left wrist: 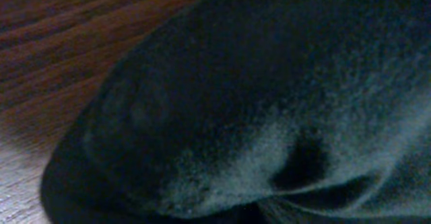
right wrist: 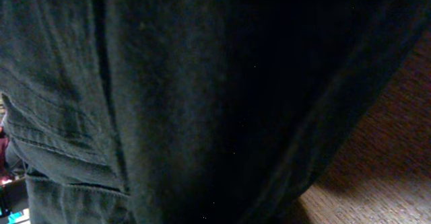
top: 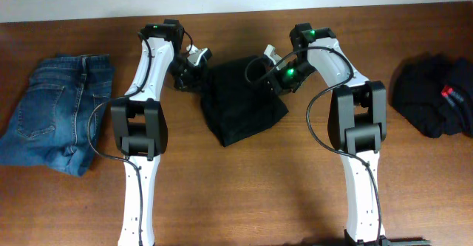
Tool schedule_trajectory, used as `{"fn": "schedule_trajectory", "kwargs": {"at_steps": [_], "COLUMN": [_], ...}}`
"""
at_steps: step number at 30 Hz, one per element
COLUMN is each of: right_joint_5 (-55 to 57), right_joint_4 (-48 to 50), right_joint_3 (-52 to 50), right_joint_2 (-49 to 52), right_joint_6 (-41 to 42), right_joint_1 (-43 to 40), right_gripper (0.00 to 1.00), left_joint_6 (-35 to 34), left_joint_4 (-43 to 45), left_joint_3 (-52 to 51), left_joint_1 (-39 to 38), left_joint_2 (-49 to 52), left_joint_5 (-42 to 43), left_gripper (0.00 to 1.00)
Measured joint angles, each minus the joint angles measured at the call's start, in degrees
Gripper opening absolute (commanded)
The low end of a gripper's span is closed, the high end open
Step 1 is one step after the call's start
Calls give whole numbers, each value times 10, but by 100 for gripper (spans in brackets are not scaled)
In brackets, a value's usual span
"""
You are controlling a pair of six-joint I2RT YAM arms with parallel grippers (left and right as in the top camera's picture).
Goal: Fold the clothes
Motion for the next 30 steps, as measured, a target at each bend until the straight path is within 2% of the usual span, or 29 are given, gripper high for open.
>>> {"fn": "schedule_trajectory", "kwargs": {"at_steps": [2,6,8,10,12,18,22,25,30], "right_joint_5": [0,0,0,4,9,20,26,31,35], "right_joint_4": [0,-8,-24,-44,-63,-186,-261,-268,-269], "right_joint_3": [0,0,4,13,29,187,308,356,372], "right_joint_2": [0,0,1,2,3,4,-6,-21,-49], "right_joint_6": [0,0,1,2,3,15,19,33,44], "right_joint_1": [0,0,1,3,5,-9,-47,-78,-116], "right_gripper": [11,21,30,33,43,45,44,44,44], "left_joint_6": [0,1,1,1,1,0,-2,-4,-23], "left_joint_4": [-5,-20,-27,-30,-34,-54,-69,-76,-80], "left_joint_3": [1,4,8,11,15,16,16,16,16], "left_joint_1": [0,0,0,1,0,11,35,51,69], "left_joint_2": [0,0,0,0,-2,-35,-69,-87,-114], "left_joint_5": [-1,-8,-14,-22,-35,-117,-178,-218,-317], "left_gripper": [1,1,1,1,1,1,1,0,1]}}
